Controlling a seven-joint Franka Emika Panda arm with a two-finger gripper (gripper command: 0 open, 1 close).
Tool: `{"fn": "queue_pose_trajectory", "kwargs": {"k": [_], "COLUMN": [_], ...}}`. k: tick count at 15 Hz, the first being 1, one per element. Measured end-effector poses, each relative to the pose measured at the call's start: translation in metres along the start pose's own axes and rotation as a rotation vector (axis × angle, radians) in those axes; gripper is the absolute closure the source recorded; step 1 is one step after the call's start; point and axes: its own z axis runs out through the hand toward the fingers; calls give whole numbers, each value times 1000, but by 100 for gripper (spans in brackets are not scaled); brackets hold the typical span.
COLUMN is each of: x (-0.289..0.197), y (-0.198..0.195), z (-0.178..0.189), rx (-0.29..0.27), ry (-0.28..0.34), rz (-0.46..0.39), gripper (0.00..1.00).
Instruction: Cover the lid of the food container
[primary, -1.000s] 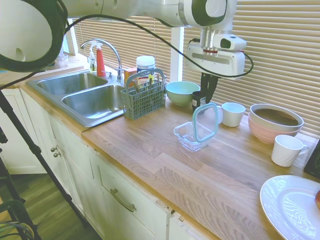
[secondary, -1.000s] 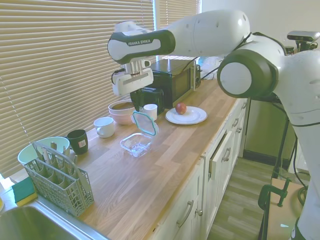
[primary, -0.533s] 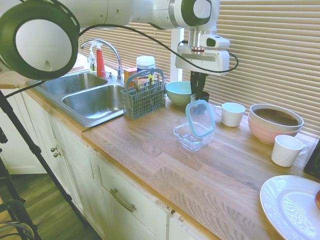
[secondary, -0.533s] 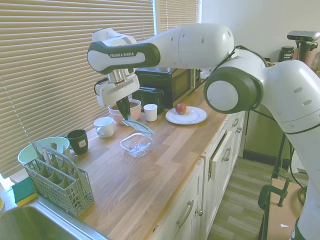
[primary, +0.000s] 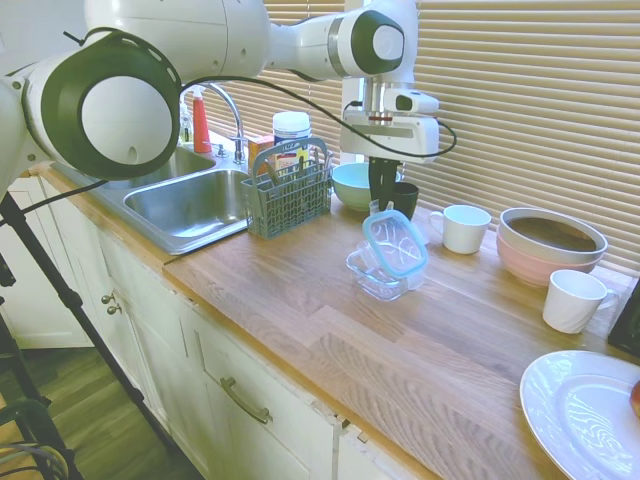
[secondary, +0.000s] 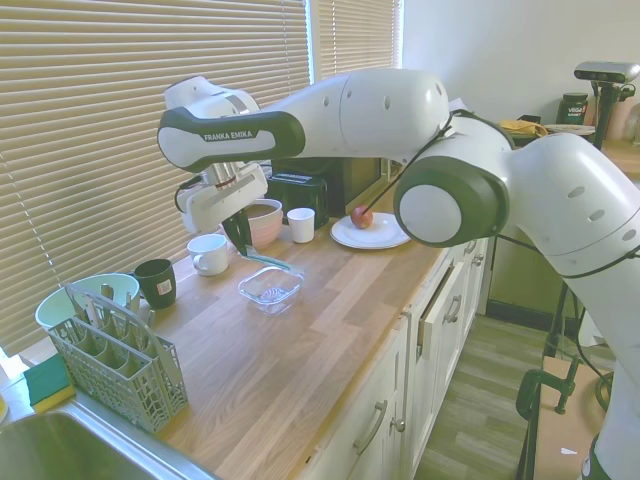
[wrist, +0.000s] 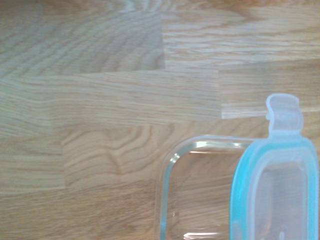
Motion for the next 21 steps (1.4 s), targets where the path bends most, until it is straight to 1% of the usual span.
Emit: {"fn": "queue_pose_trajectory", "kwargs": {"k": [8, 13, 18, 21], "x": [-10, -11, -14, -19], "y": [-23, -36, -46, -45], "z": [33, 47, 72, 75], "rx": [-39, -15, 1, 1], "ry": [-12, 11, 31, 51], "rz": [0, -13, -28, -45], "gripper": [100, 100, 100, 100]}}
